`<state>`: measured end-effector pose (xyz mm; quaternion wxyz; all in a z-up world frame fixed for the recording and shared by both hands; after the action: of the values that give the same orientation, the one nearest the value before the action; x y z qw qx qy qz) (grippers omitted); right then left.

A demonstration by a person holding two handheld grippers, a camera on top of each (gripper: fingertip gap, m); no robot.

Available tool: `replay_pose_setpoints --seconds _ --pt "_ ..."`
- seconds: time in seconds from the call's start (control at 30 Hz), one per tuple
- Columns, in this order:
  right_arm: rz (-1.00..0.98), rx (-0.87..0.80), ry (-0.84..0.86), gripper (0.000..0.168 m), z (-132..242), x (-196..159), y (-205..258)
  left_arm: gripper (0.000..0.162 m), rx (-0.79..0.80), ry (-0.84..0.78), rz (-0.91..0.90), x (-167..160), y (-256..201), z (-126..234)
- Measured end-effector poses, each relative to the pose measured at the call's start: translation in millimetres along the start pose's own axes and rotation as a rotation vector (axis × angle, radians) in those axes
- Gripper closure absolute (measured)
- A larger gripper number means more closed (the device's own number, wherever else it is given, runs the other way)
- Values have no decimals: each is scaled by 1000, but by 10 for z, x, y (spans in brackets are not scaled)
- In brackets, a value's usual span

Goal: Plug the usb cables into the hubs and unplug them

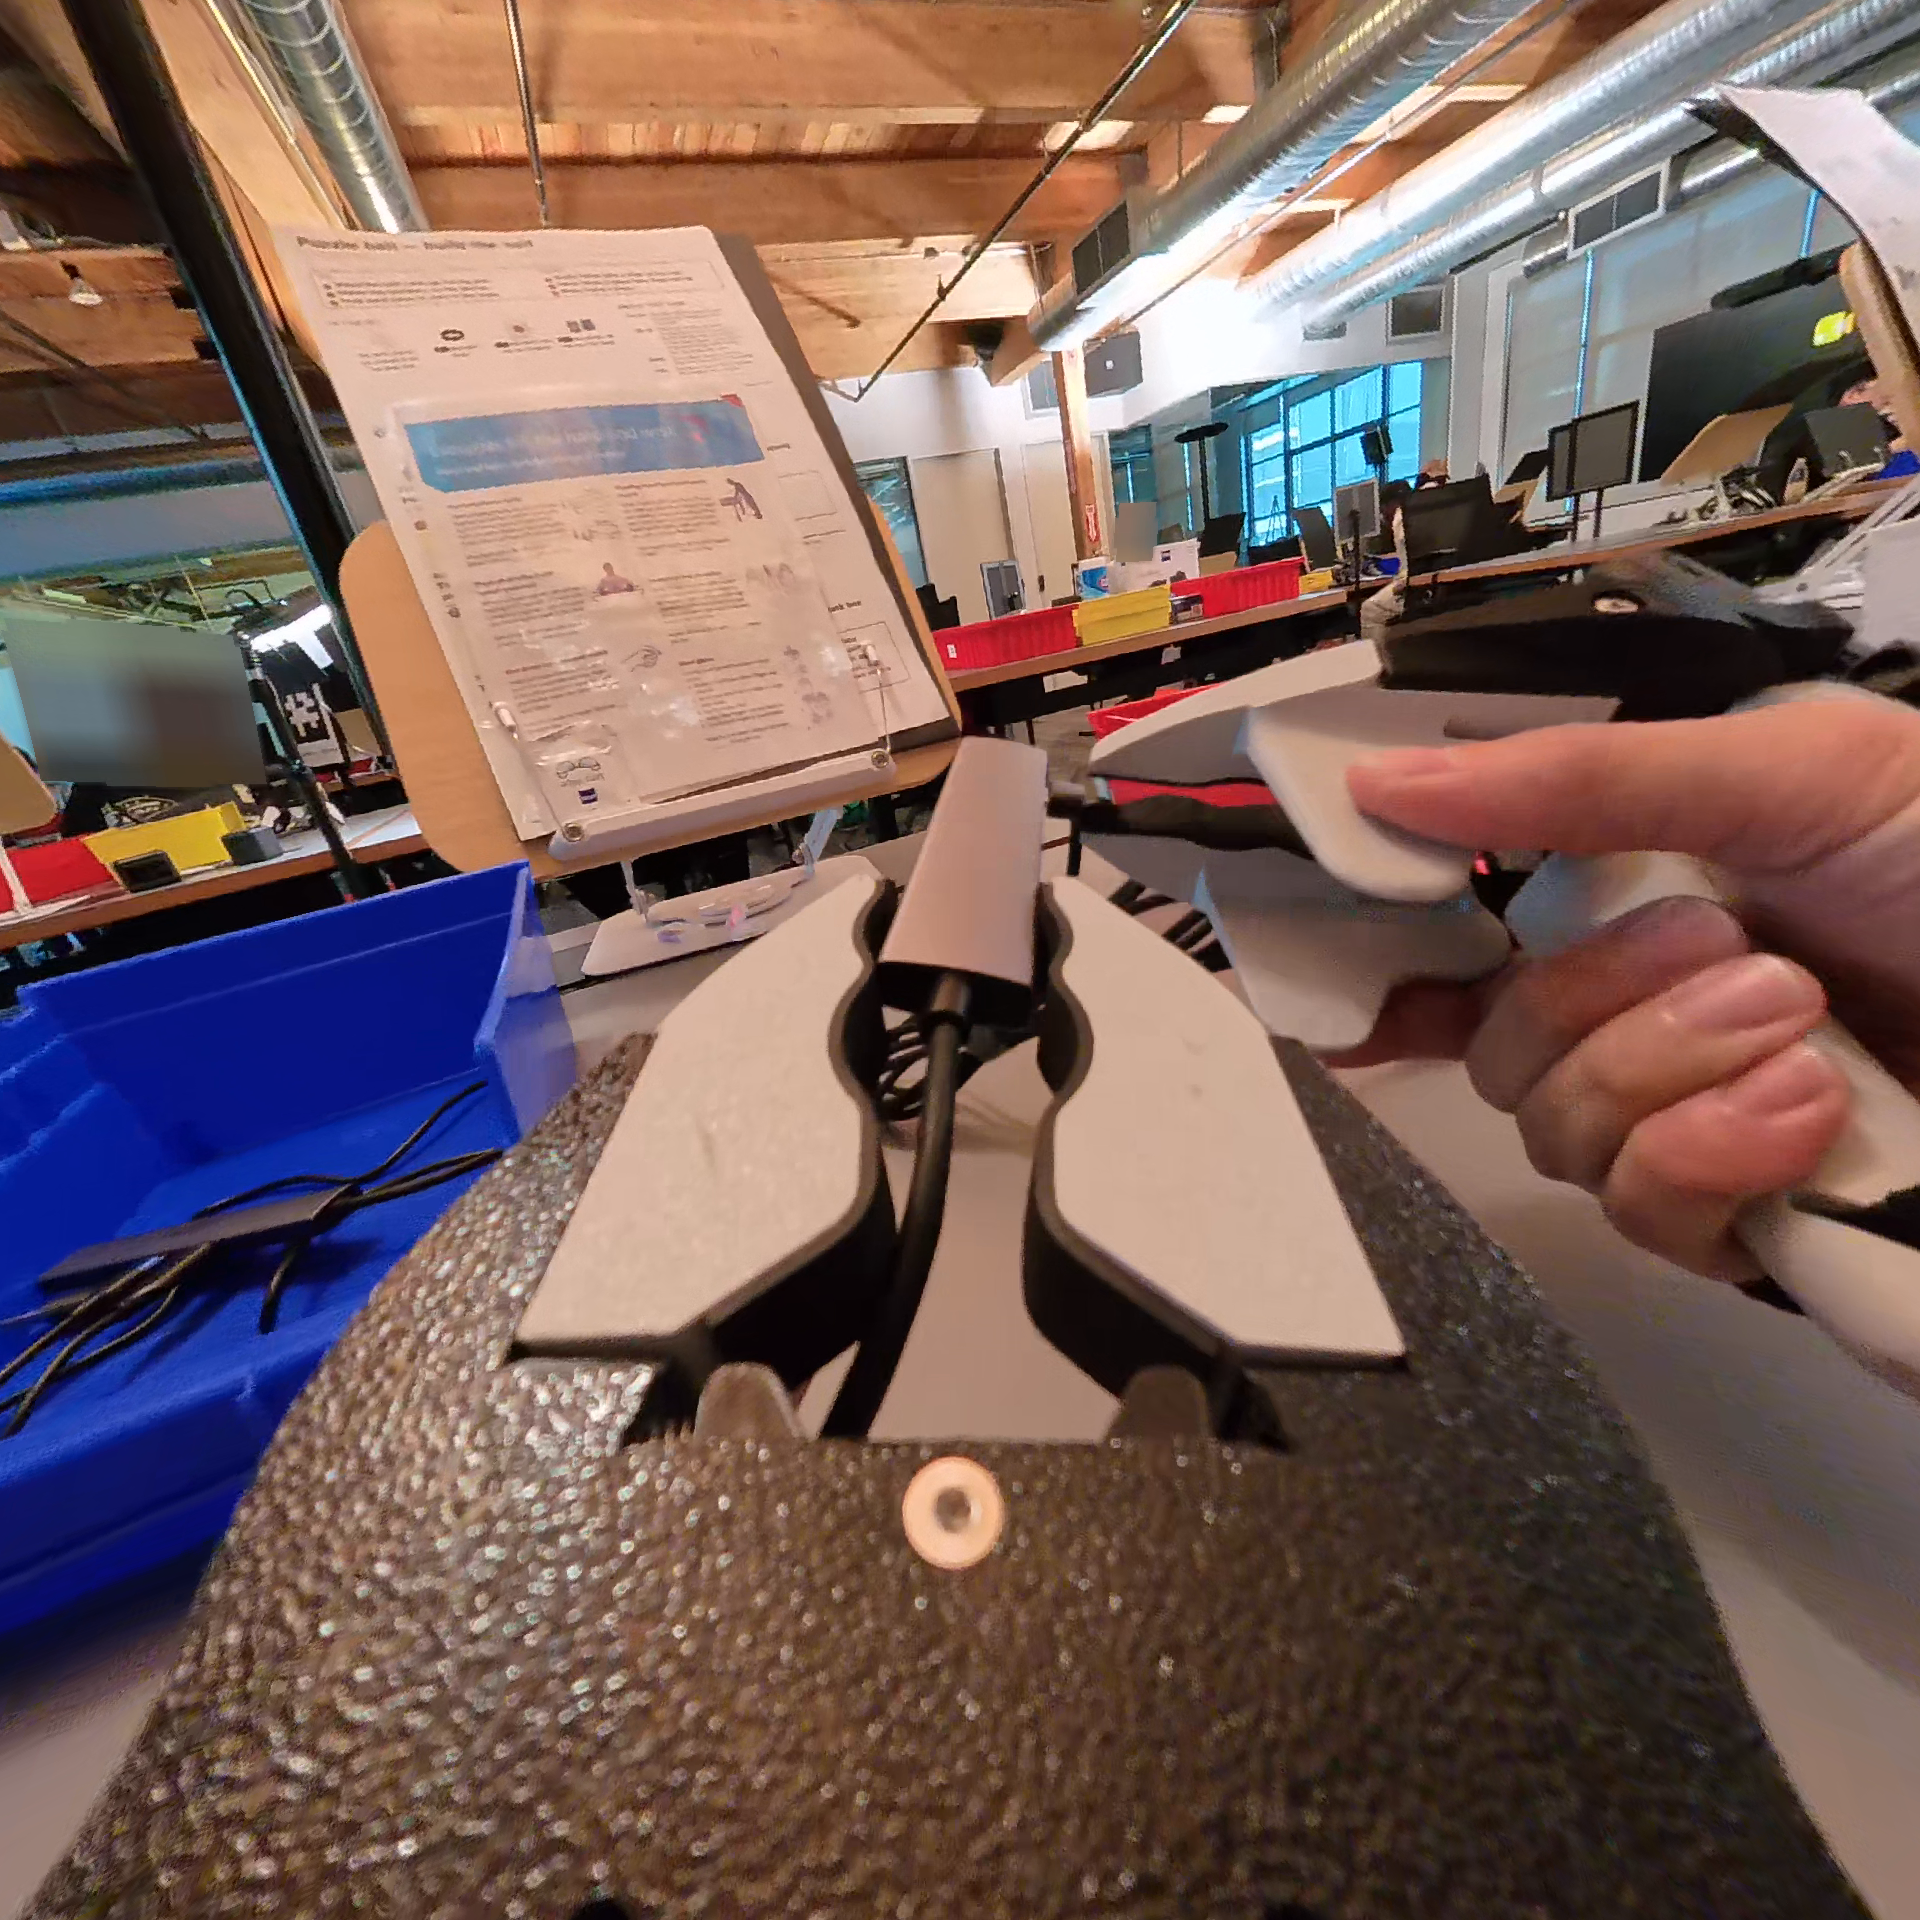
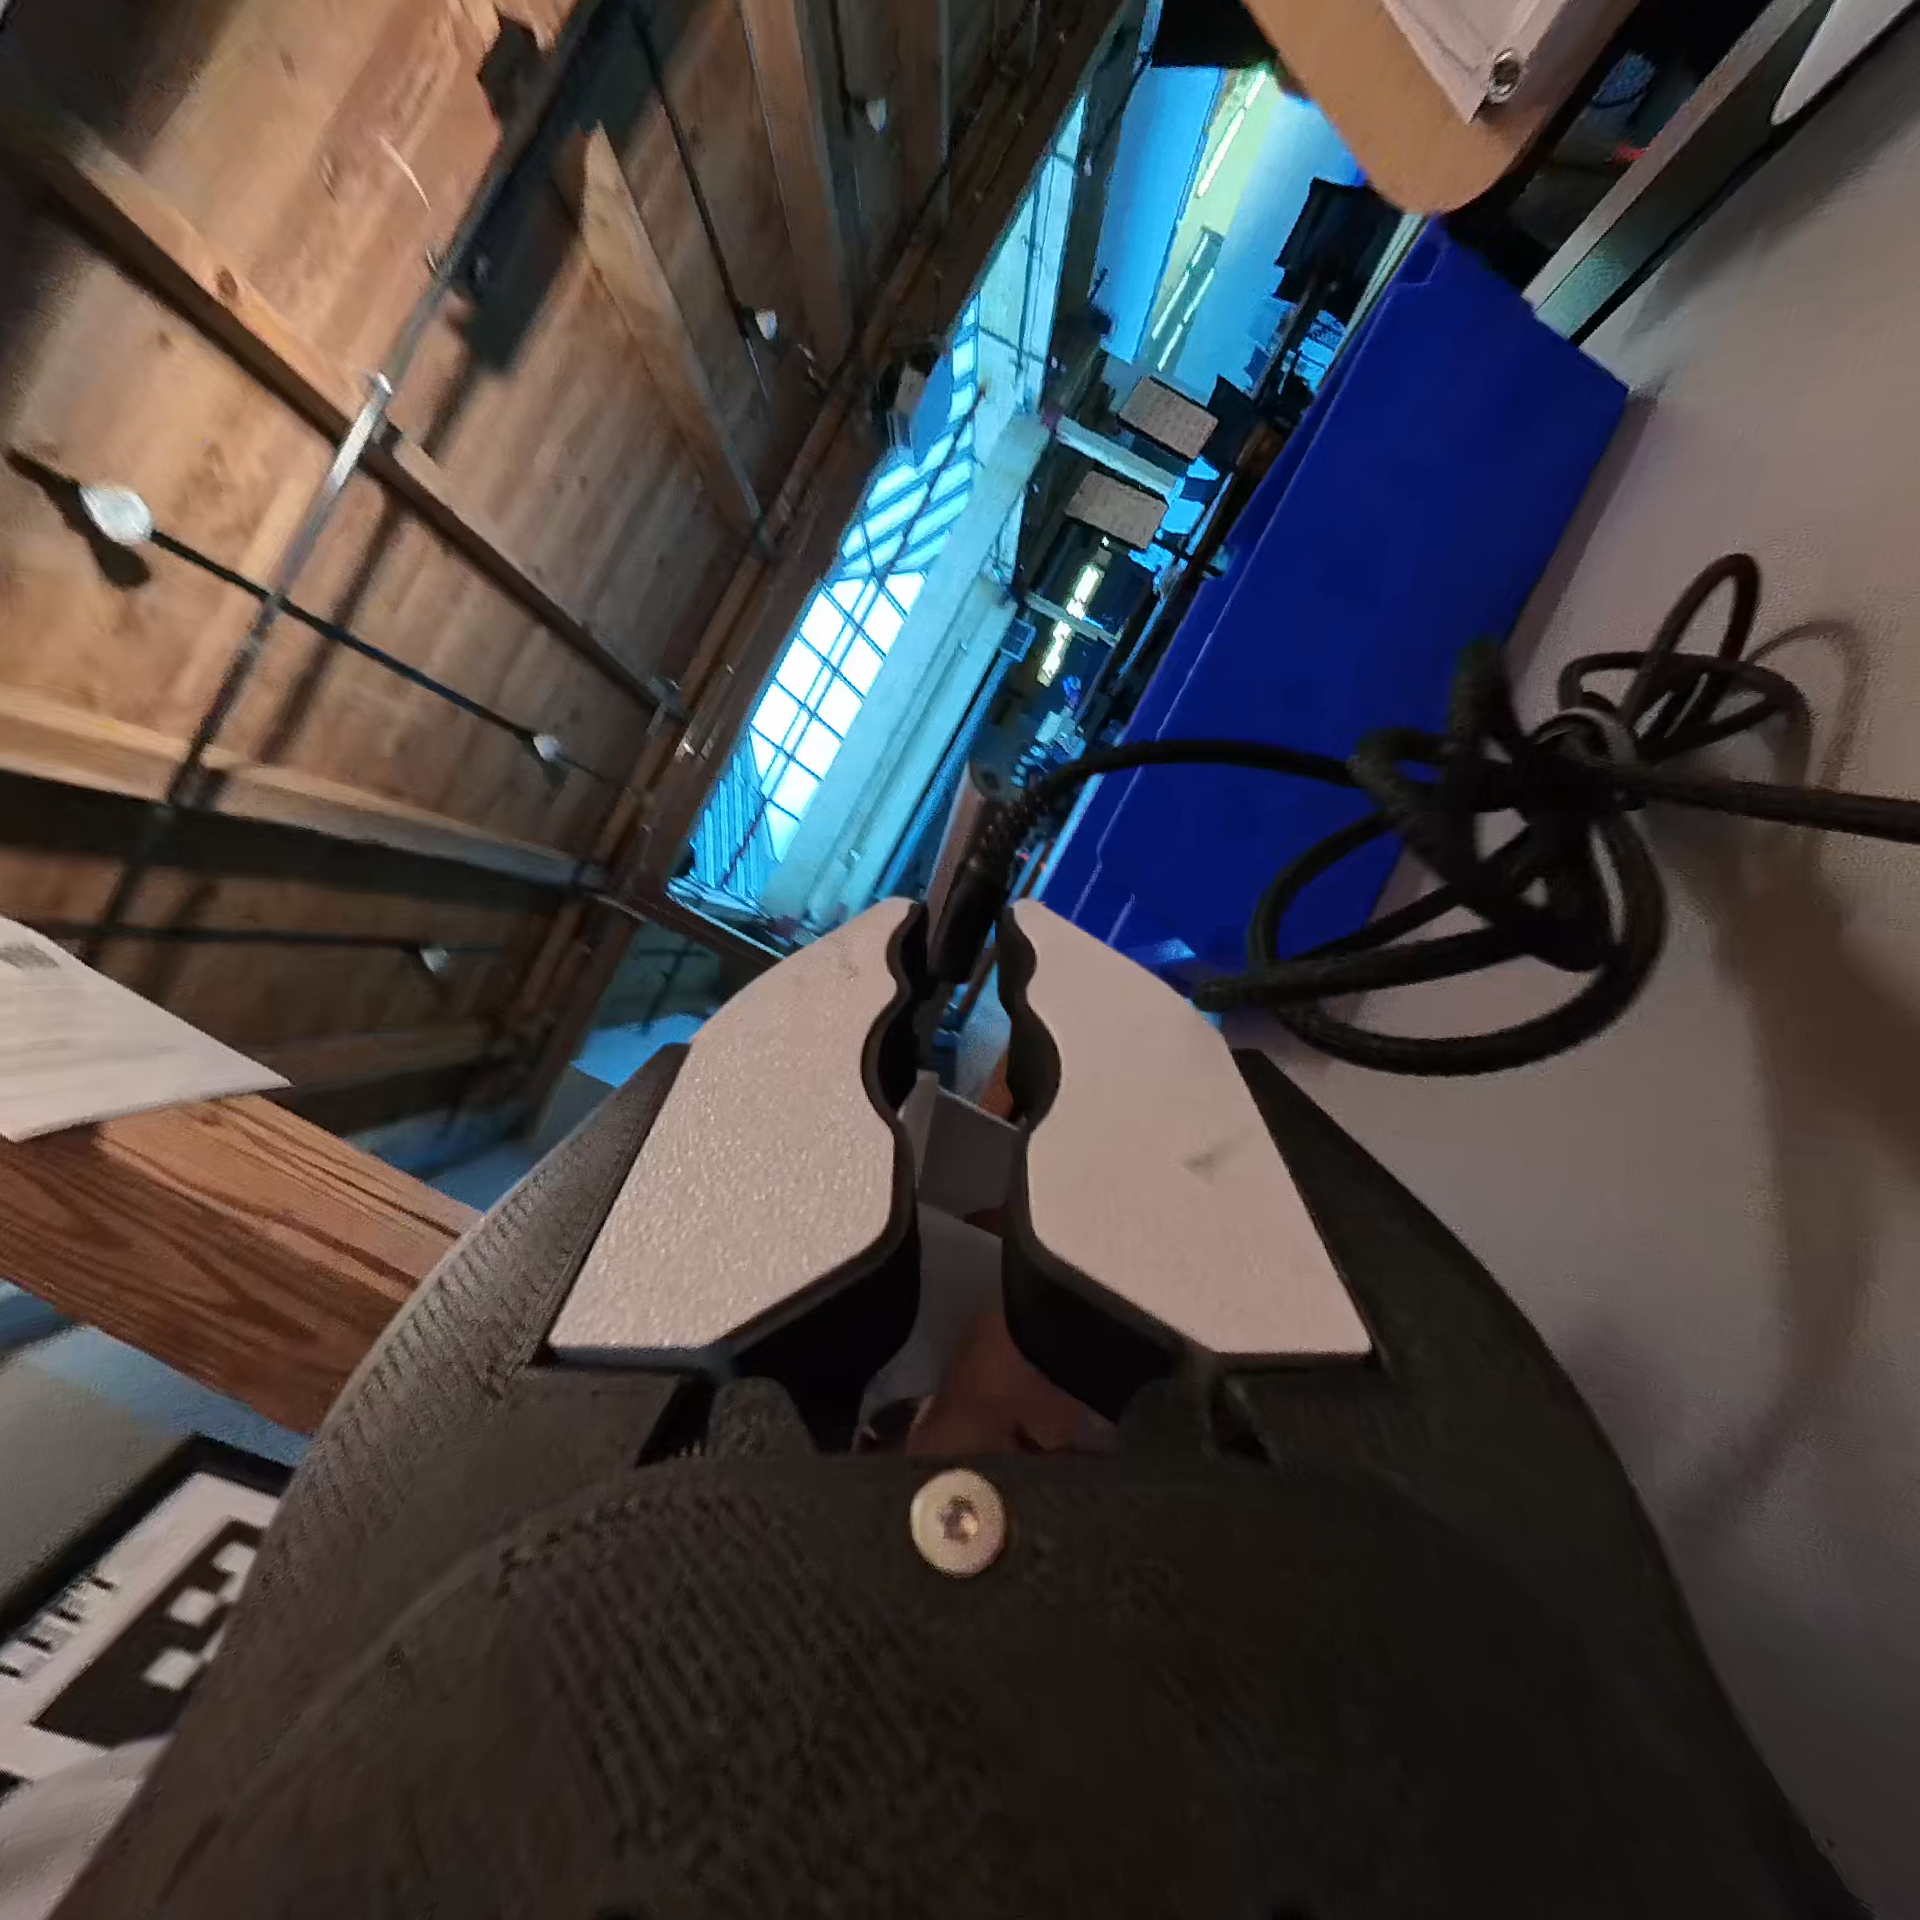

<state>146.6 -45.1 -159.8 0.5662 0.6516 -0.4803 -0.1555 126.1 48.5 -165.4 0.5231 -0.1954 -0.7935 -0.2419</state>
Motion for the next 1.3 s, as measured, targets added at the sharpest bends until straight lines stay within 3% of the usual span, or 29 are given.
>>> replay_pose_setpoints --seconds 0.03,0.07,0.17,0.23,0.37,0.47,0.6,0.7,0.93,1.23,1.3 --pt "-31 5 -27 156 11 43 -14 137 5 1 6 -1 14 2" --pt "-35 30 -42 168 25 77 -3 137 5 4 11 -5 23 1" --pt "-48 52 132 168 -13 -86 15 137 1 5 -2 -9 26 2" --pt "-76 47 106 168 -30 -87 23 137 3 1 3 -6 34 4" --pt "-74 -59 36 153 32 5 -121 137 11 -8 11 1 61 14" --pt "-103 -42 17 148 40 26 -116 137 -4 -10 5 2 45 12" --pt "-66 -61 79 141 -10 -36 -128 137 -24 -21 8 9 26 11" --pt "-83 -6 42 158 -35 -8 -76 137 -39 -22 24 8 24 4" --pt "-139 42 84 159 -79 -78 -40 138 -64 -39 57 11 55 -3" --pt "38 -63 4 159 -98 -113 -40 136 -43 -3 28 -18 108 -14" --pt "-84 -31 -34 159 -72 -127 -23 136 -44 -14 14 -4 96 1"
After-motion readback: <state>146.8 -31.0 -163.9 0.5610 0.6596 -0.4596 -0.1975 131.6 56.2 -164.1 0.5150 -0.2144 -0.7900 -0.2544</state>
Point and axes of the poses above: each gripper's, where its closed fingertips meet, z back along the fingers, x out of its top, y = z × x across the jaws, the point moved 4 cm from there along z, back along the fingers, and after that the axes turned 9 degrees about -y, right-handed, at the moved point
